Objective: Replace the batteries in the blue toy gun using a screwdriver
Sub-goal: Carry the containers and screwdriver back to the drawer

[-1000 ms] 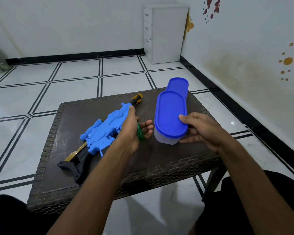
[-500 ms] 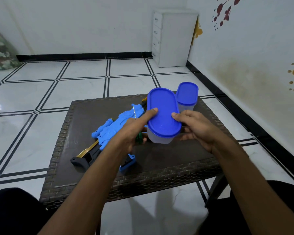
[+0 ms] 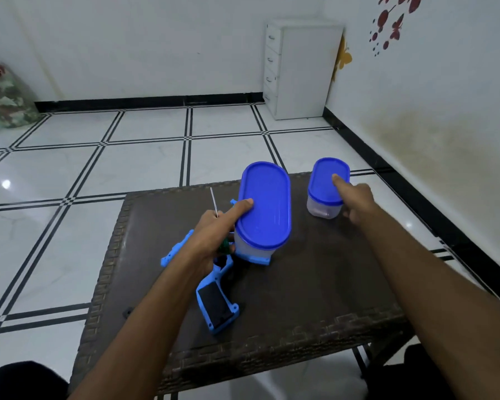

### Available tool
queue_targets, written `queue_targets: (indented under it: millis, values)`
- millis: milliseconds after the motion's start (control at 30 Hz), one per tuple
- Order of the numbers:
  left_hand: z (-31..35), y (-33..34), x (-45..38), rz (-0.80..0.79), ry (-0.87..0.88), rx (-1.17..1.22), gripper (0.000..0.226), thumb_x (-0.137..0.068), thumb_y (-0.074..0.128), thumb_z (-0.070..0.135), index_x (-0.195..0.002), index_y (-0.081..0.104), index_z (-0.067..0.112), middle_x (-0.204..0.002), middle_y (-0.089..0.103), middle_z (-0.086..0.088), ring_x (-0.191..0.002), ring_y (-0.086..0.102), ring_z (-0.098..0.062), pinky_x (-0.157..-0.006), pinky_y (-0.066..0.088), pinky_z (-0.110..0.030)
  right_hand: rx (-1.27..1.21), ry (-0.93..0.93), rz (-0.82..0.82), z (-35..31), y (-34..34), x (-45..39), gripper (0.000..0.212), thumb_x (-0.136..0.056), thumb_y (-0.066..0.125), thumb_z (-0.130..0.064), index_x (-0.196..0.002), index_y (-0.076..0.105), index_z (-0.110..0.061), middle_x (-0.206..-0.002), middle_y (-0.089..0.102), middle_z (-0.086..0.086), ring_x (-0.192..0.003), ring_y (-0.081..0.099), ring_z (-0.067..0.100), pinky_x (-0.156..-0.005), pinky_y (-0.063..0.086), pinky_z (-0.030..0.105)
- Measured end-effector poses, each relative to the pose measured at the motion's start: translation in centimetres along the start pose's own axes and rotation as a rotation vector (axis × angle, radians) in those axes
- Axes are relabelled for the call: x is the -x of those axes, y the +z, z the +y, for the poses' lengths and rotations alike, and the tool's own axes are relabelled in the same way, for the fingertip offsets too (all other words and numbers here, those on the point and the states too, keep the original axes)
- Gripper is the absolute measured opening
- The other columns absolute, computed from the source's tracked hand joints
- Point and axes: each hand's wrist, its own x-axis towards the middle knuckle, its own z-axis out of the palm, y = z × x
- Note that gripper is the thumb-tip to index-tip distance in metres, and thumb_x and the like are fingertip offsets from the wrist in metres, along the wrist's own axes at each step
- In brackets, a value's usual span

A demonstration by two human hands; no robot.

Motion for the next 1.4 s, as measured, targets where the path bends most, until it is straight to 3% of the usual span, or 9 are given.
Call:
queue_targets:
  millis: [200,333,400,500,600,767,967,1167,1400]
  values:
    - [0.5,-0.7,-1.5,0.007,-0.015,0.038,0.049,-0.074,0.072,0.055,-0.093,0.055,0.014,-0.069,0.066,0.003,-0.063,0.061,-0.011,-0.054,0.043,-0.029,-0.008,0.097,-0.082,0.1,0.1,-0.6,0.062,-0.091,0.065,-0.034,-0.142,0.042,-0.008,-0.141,0.051,0.008,-0.124,0.052,0.029,-0.090,0.049,0.041]
    - [0.7,-0.6,-3.6,-0.010,-0.036,0.066,0.042,-0.078,0.072,0.050,-0.093,0.060,0.012,-0.073,0.065,-0.001,-0.067,0.060,-0.014,-0.051,0.041,-0.026,-0.142,0.141,-0.148,0.4,-0.6,-0.6,0.040,-0.089,0.062,-0.026,-0.126,0.056,-0.012,-0.124,0.063,0.010,-0.105,0.062,0.029,-0.064,0.049,0.035]
    - [0.7,-0.7,-4.8,-0.035,-0.051,0.091,0.044,-0.077,0.073,0.050,-0.096,0.060,0.012,-0.080,0.062,-0.007,-0.068,0.055,-0.018,-0.047,0.039,-0.024,-0.201,0.135,-0.207,0.6,-0.6,-0.2,0.034,-0.086,0.063,-0.019,-0.119,0.060,-0.012,-0.116,0.065,0.008,-0.098,0.062,0.026,-0.064,0.049,0.034]
    - [1.2,-1.1,-7.7,-0.044,-0.062,0.113,0.056,-0.070,0.076,0.051,-0.105,0.060,0.011,-0.082,0.059,-0.010,-0.058,0.055,-0.015,-0.043,0.039,-0.024,-0.305,0.055,-0.328,0.5,0.6,-0.4,0.051,-0.084,0.063,-0.014,-0.133,0.055,-0.020,-0.127,0.063,0.003,-0.111,0.062,0.026,-0.068,0.053,0.035]
    - [2.1,-1.8,-9.1,-0.006,-0.087,0.131,0.065,-0.065,0.077,0.052,-0.111,0.060,0.009,-0.083,0.059,-0.013,-0.053,0.055,-0.013,-0.042,0.039,-0.023,-0.412,0.062,-0.428,-1.1,1.8,0.5,0.037,-0.090,0.055,-0.013,-0.126,0.063,-0.019,-0.117,0.071,0.000,-0.106,0.066,0.023,-0.077,0.056,0.034]
    - [6.6,-4.1,-8.3,0.050,-0.166,0.162,0.064,-0.058,0.076,0.056,-0.103,0.053,0.016,-0.090,0.054,-0.013,-0.056,0.049,-0.018,-0.041,0.036,-0.025,-0.452,0.177,-0.415,-7.4,3.0,3.8,0.019,-0.095,0.049,-0.015,-0.099,0.068,-0.017,-0.089,0.075,-0.002,-0.084,0.069,0.018,-0.066,0.055,0.032]
    - [16.7,-9.3,-2.0,0.068,-0.257,0.160,0.055,-0.066,0.073,0.058,-0.094,0.052,0.015,-0.085,0.053,-0.016,-0.069,0.046,-0.025,-0.048,0.037,-0.027,-0.350,0.140,-0.352,-18.7,3.4,11.6,0.017,-0.096,0.060,-0.027,-0.111,0.068,-0.023,-0.114,0.073,0.001,-0.100,0.071,0.019,-0.080,0.058,0.037]
    - [28.3,-15.5,4.0,0.024,-0.317,0.097,0.050,-0.075,0.073,0.054,-0.091,0.046,0.015,-0.087,0.054,-0.015,-0.067,0.054,-0.023,-0.057,0.041,-0.034,-0.314,0.096,-0.321,-29.9,3.2,21.2,0.017,-0.094,0.063,-0.026,-0.109,0.069,-0.033,-0.106,0.074,-0.013,-0.098,0.071,0.010,-0.076,0.059,0.028]
    - [36.4,-19.3,6.4,-0.008,-0.317,0.003,0.056,-0.073,0.074,0.056,-0.095,0.047,0.012,-0.091,0.054,-0.015,-0.075,0.050,-0.025,-0.056,0.041,-0.032,-0.384,0.125,-0.225,-35.7,4.4,26.5,0.039,-0.090,0.068,-0.030,-0.127,0.064,-0.017,-0.117,0.072,0.000,-0.102,0.070,0.017,-0.070,0.058,0.025]
